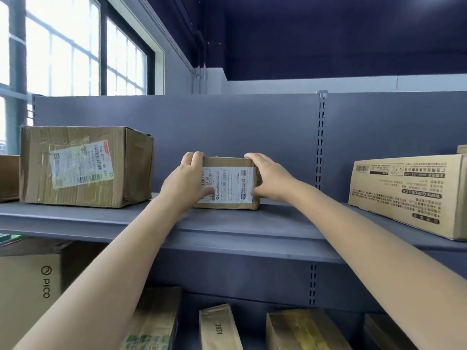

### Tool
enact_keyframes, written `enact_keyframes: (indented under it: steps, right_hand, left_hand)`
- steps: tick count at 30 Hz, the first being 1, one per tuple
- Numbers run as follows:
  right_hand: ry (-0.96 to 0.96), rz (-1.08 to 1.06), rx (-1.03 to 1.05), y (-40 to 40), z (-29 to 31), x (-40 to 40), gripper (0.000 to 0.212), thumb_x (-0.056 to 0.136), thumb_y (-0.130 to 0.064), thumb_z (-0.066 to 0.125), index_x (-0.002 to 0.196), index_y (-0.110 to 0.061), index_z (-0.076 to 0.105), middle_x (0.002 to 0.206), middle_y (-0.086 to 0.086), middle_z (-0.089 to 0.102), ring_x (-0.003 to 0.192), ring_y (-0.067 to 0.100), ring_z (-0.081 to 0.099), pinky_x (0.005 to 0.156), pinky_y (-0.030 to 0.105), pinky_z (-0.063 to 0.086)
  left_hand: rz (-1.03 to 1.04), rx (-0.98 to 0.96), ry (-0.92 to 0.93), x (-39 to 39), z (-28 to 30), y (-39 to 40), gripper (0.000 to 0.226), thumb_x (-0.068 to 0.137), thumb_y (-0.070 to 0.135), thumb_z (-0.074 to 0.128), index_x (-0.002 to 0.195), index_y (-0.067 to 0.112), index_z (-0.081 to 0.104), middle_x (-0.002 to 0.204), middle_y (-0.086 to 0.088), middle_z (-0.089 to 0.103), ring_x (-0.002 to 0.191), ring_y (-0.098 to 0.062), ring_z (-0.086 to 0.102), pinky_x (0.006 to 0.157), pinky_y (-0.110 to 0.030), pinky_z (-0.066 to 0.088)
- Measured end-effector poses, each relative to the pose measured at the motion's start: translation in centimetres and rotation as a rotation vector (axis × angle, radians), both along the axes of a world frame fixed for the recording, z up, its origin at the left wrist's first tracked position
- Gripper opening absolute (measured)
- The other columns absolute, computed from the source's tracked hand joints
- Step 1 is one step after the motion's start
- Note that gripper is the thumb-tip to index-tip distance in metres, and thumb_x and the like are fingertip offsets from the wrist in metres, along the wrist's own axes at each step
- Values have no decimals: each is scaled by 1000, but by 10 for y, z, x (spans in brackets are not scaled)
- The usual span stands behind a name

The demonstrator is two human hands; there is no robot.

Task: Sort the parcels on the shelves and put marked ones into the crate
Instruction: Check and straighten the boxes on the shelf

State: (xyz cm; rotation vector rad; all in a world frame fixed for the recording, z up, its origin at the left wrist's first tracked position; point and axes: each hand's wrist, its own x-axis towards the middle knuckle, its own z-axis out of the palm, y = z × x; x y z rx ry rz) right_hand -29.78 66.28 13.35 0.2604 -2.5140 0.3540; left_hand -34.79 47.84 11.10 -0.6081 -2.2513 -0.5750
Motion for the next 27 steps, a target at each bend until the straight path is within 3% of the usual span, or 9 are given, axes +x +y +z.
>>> enact_keyframes:
  steps: [4,8,10,14,17,20,23,27]
  right_hand:
    - [-13,-9,28,0,1,-3,80,74,0,66,142,-18,26,144,0,31,125,18,38,88,20,31]
    - [21,-24,5,-3,-3,-4,81,75,-1,64,142,-19,24,145,-2,28,126,18,39,91,26,36]
    - [14,-18,-21,-5,-5,-2,83,75,-4,65,144,-20,22,149,-1,23,131,20,35,96,27,36]
    - [-5,23,-160,-1,1,17,90,79,-10,66,149,-26,11,158,3,-2,145,20,9,100,22,22]
    - [53,25,-217,13,9,47,83,81,-12,63,148,-24,15,158,2,6,144,19,12,104,26,23]
    - [111,-49,-161,32,15,82,70,83,-14,60,143,-23,26,155,2,13,139,22,24,98,28,31]
    - [200,-156,-106,57,22,119,58,83,-17,60,137,-21,39,151,10,21,140,29,14,104,35,26]
    - [308,-202,-106,102,31,183,49,84,-16,60,131,-17,47,145,9,31,137,27,16,102,32,24]
  left_hand:
    - [-2,6,-7,-4,0,1,66,77,25,71,128,10,32,135,-7,35,103,-32,54,81,-43,48]
    - [-12,24,9,-5,-4,1,67,79,22,70,132,10,30,138,-7,33,107,-32,52,84,-45,48]
    - [-18,37,11,-4,-5,0,71,79,21,69,135,11,27,142,-8,29,117,-34,44,91,-46,44]
    - [-28,77,0,6,-4,0,86,80,22,69,145,16,13,155,-10,7,138,-34,14,106,-46,29]
    - [-54,150,-19,22,-4,9,84,82,23,67,146,19,11,155,-12,2,141,-32,2,109,-46,24]
    - [-115,193,-47,44,-7,37,77,84,24,63,145,18,15,154,-13,5,141,-30,1,111,-45,19]
    - [-180,176,-59,72,-10,74,70,84,27,61,142,16,23,152,-16,10,139,-32,6,110,-44,18]
    - [-232,141,-51,121,-10,122,66,87,32,57,141,17,23,152,-14,11,139,-30,6,108,-45,22]
